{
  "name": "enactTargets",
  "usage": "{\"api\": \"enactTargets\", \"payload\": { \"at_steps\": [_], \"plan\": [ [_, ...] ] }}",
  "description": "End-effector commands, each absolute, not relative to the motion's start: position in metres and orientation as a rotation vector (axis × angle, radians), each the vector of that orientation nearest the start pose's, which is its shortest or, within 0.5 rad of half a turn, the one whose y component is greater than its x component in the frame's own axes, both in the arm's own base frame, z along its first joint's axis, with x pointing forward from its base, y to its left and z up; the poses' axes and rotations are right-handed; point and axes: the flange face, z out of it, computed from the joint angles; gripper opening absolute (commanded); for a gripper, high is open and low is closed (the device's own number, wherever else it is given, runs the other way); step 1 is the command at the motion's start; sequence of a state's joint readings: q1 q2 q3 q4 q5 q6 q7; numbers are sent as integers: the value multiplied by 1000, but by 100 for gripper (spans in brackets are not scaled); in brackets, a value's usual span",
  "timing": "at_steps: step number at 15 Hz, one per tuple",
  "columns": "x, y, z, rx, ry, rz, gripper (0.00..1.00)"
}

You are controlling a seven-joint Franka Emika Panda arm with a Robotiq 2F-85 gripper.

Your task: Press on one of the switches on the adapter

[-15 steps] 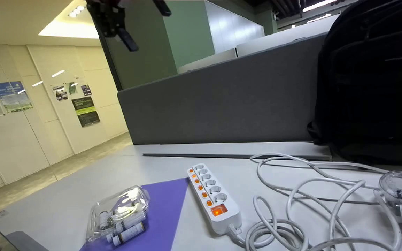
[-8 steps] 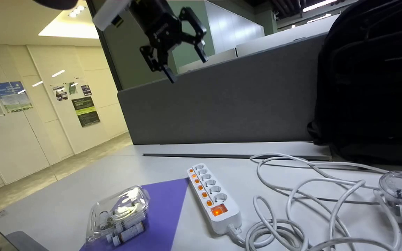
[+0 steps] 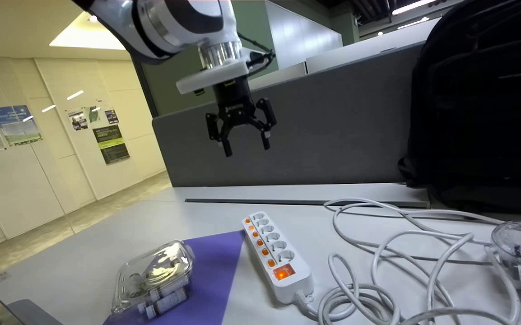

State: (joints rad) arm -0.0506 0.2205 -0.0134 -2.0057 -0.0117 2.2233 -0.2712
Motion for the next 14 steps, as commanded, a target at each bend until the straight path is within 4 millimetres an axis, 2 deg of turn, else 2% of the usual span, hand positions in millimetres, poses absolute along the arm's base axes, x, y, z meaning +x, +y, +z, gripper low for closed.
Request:
{"api": "enactTargets", "payload": {
  "at_steps": [1,7,9,12,13,14],
  "plan": [
    [598,-39,342,-3132,-335,21,100],
    [605,-40,343,-3127,-331,26,100],
    [617,-32,326,-3154,-372,-21,100],
    [629,-12,292,-3185,-523,-89,100],
    [632,-6,281,-3183,-566,-114,75],
    [635,1,268,-3168,-602,-121,73]
  ]
}}
